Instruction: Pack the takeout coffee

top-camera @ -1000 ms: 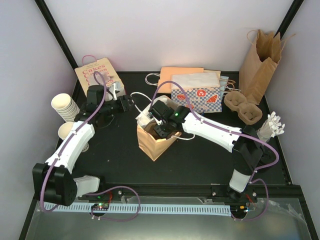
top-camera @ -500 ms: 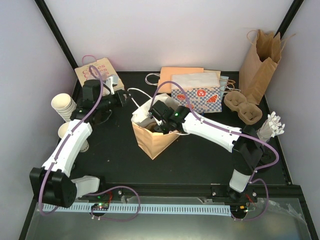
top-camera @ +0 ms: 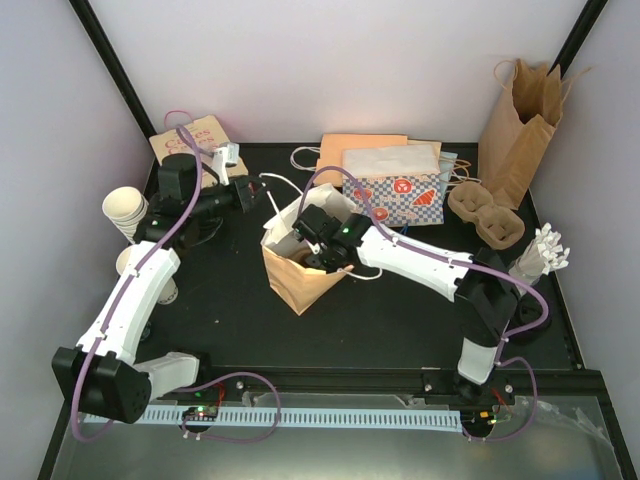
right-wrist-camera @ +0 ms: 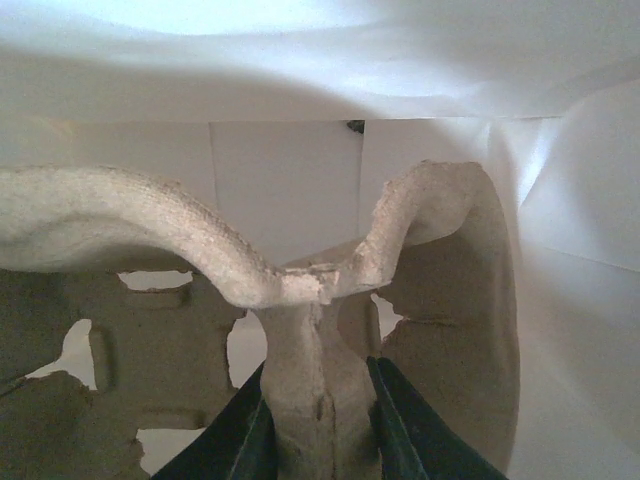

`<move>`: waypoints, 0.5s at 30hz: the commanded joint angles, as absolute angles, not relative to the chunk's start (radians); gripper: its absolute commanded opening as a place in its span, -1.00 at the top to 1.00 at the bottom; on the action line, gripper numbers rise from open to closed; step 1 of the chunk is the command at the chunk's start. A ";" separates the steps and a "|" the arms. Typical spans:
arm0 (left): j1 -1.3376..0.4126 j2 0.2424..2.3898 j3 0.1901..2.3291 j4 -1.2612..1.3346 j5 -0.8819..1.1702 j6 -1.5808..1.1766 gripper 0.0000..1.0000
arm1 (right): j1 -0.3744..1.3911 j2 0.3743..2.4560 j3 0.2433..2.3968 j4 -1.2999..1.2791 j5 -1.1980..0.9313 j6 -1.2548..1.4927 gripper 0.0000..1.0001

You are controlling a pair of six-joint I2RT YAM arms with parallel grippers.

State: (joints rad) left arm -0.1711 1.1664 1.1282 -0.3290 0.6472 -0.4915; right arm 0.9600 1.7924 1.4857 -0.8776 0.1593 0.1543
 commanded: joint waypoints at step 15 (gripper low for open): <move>-0.184 1.152 1.183 -0.329 0.720 -0.444 0.97 | 0.966 1.920 1.564 -0.960 0.170 0.147 0.53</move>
State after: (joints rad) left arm -0.1791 1.1660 1.1305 -0.3294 0.6922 -0.4633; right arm 0.9600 1.8839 1.5471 -0.9249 0.1593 0.1543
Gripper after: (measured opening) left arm 0.031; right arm 0.236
